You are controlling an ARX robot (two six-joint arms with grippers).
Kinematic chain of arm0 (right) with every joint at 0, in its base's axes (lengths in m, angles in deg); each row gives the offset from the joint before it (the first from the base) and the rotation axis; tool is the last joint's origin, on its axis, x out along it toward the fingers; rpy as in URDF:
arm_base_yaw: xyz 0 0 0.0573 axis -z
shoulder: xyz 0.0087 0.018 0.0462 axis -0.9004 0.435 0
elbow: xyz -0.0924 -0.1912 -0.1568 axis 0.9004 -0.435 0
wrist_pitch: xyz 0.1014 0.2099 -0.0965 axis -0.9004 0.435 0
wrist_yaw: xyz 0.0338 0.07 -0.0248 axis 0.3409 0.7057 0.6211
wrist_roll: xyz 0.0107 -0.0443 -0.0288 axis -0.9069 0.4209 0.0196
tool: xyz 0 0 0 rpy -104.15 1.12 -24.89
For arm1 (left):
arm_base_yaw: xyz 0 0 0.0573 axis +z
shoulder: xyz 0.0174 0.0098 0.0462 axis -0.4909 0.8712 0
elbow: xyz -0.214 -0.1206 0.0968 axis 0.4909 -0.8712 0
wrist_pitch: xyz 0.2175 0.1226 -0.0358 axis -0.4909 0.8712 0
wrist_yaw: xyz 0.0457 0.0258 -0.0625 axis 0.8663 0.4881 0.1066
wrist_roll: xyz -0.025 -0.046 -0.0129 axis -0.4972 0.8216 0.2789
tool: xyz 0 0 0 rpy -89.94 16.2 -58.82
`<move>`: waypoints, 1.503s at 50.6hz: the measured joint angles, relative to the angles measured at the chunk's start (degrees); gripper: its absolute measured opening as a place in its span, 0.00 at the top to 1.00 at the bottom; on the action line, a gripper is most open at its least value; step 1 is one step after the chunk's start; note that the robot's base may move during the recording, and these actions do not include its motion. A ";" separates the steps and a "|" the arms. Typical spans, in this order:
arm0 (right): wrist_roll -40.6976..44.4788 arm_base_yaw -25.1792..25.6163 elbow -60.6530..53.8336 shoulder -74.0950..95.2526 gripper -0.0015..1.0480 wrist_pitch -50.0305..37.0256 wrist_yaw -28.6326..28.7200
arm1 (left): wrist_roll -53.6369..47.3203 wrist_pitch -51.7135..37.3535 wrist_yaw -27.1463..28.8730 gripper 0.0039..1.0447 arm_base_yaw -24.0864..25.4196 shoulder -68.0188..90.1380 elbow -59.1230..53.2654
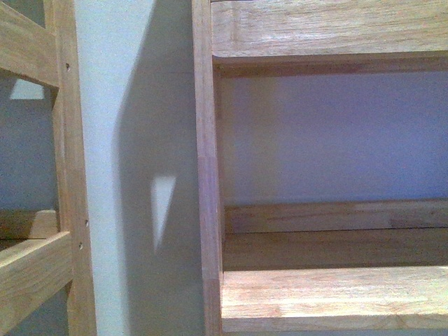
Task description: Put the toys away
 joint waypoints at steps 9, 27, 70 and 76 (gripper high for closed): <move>0.00 6.19 -4.37 -3.45 0.80 -0.66 6.32 | 0.00 0.00 -0.02 0.05 0.00 0.00 0.00; -0.24 14.75 -8.96 -7.21 0.82 -1.60 14.10 | 0.00 0.00 -0.02 0.05 0.00 0.00 0.00; -0.24 14.82 -12.90 -11.19 0.37 -2.19 14.12 | 0.00 0.00 0.00 0.05 0.00 0.00 0.00; -0.24 14.82 -12.90 -11.19 0.13 -2.19 14.12 | 0.00 0.00 0.00 0.05 0.00 0.00 0.00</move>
